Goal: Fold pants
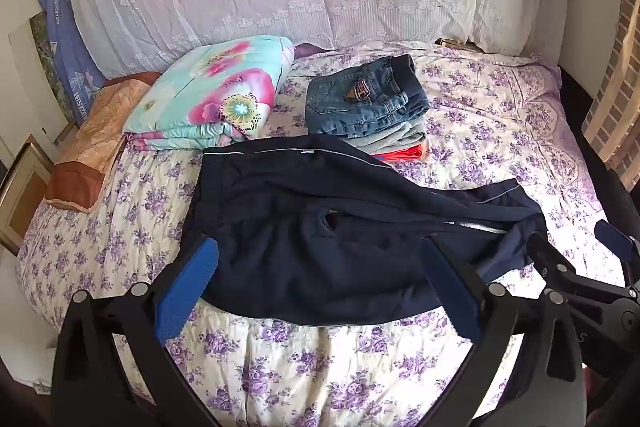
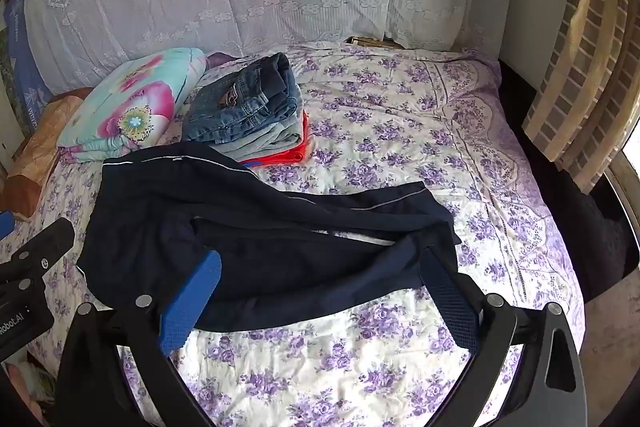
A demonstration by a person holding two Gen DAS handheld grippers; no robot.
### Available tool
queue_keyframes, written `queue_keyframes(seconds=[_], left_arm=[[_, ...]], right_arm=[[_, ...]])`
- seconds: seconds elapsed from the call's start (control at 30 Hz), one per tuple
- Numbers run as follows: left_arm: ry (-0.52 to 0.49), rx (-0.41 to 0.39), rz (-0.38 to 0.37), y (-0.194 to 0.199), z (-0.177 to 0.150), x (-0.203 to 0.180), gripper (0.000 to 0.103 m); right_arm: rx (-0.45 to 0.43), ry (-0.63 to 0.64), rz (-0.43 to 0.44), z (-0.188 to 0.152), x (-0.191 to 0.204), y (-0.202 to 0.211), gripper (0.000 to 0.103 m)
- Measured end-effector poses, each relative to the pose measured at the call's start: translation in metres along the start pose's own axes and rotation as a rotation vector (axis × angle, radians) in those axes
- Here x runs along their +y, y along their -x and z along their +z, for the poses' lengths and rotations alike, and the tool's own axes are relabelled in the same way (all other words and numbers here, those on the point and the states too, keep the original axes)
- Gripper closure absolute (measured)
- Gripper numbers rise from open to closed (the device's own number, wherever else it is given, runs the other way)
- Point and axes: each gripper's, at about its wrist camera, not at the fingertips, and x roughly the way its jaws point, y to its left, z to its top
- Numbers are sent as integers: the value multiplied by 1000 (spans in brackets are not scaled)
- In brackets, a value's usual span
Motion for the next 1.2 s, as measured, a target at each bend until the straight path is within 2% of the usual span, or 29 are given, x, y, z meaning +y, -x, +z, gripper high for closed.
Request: queue_keyframes(seconds=[0.6,0.63,0.83,1.2], left_arm=[[1,7,-5,0,0,0,5],[1,6,-5,-4,-9,-1,5],[2,9,-5,-7,-15,-1,5],[4,14,-9,-6,-14,-1,5]], right_arm=[[6,1,0,0,3,-1,4],[6,1,1,0,3,-1,4],[7,3,0,-3,6,-1,4],[13,2,3,-2,7,-3,4]])
